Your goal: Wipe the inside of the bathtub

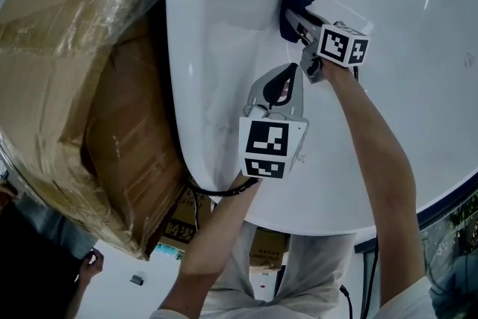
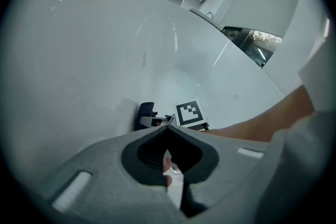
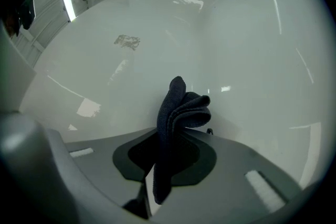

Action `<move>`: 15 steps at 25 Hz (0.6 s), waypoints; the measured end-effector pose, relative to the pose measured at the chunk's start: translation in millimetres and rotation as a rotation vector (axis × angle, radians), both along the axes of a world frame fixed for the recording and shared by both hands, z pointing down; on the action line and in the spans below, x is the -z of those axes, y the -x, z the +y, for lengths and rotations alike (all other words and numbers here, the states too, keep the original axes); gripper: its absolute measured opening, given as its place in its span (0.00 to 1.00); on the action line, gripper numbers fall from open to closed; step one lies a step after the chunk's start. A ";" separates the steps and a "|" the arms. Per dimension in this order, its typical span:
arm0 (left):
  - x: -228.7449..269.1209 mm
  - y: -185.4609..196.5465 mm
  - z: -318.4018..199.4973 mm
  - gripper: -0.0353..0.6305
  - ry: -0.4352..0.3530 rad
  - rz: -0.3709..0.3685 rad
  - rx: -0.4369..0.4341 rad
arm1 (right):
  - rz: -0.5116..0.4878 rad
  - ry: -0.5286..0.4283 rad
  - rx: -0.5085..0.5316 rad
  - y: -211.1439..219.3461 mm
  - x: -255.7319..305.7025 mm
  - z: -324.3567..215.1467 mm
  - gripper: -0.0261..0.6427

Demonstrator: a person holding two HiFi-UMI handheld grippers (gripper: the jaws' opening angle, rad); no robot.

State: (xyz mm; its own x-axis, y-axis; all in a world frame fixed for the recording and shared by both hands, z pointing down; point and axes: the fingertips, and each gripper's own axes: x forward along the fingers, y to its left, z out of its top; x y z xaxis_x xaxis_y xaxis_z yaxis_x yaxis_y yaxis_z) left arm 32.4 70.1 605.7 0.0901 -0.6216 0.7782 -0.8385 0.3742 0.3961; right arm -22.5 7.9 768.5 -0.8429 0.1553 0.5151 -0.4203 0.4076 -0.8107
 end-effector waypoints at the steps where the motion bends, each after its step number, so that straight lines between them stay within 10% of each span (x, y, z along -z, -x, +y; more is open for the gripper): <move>1: -0.1 0.0 0.3 0.05 0.000 0.001 0.002 | -0.003 0.002 0.001 0.9 -0.4 0.8 0.11; 15: 5.2 2.6 7.2 0.05 0.024 0.012 0.038 | -0.065 0.045 0.062 16.0 19.5 11.1 0.11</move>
State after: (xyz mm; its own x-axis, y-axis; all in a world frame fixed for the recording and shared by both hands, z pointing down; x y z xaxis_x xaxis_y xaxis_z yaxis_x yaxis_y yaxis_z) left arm 29.8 77.3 600.5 0.0761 -0.6060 0.7918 -0.8191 0.4149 0.3962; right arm -38.5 19.1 749.0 -0.8624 0.2297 0.4511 -0.3416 0.3936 -0.8535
